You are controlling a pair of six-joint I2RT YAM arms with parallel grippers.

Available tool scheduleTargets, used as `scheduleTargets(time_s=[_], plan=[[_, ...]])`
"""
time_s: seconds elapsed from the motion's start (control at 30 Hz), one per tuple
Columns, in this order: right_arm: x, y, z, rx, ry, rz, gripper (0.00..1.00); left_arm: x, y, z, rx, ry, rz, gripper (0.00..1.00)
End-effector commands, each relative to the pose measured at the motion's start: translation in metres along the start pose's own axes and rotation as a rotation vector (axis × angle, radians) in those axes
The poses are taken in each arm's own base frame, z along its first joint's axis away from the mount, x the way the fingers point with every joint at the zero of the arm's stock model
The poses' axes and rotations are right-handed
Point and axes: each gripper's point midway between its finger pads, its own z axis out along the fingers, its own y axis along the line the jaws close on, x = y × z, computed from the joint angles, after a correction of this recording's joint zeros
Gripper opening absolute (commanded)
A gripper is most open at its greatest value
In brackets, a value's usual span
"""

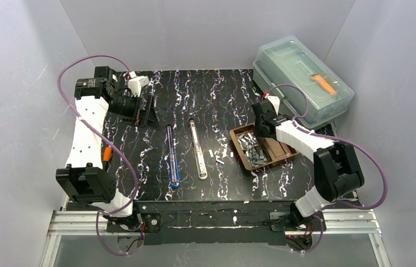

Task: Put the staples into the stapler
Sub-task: Adjust the staple box at the center of the board.

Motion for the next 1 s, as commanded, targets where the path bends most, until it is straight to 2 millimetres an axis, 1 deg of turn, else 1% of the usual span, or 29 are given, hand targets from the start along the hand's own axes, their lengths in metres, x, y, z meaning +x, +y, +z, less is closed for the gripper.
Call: scheduleTargets(time_s=[0.0,0.13,0.33,0.47,0.57,0.73,0.97], plan=[[-0.029,0.013,-0.011,-0.064,-0.075,0.046,0.51,0.000,-0.015,-0.009,0.026,-0.022,0.026,0.99],[-0.026,0.020,-0.006,-0.085,-0.054,0.042,0.52,0.003,-0.016,-0.006,0.040,-0.014,0.015,0.99],[-0.018,0.024,0.010,-0.075,-0.026,0.018,0.54,0.004,-0.015,-0.007,0.027,-0.015,0.024,0.99],[-0.019,0.023,0.015,-0.051,-0.021,0.015,0.50,0.001,-0.016,-0.009,0.030,-0.022,0.025,0.99],[-0.018,0.014,0.012,-0.015,-0.028,0.027,0.43,0.001,-0.018,-0.010,0.031,-0.026,0.029,0.99],[-0.012,-0.004,0.003,0.041,-0.047,0.062,0.37,0.001,-0.019,-0.012,0.030,-0.032,0.039,0.99],[0.010,-0.022,-0.008,0.068,-0.039,0.079,0.36,0.003,-0.025,-0.015,0.038,-0.044,0.047,0.99]])
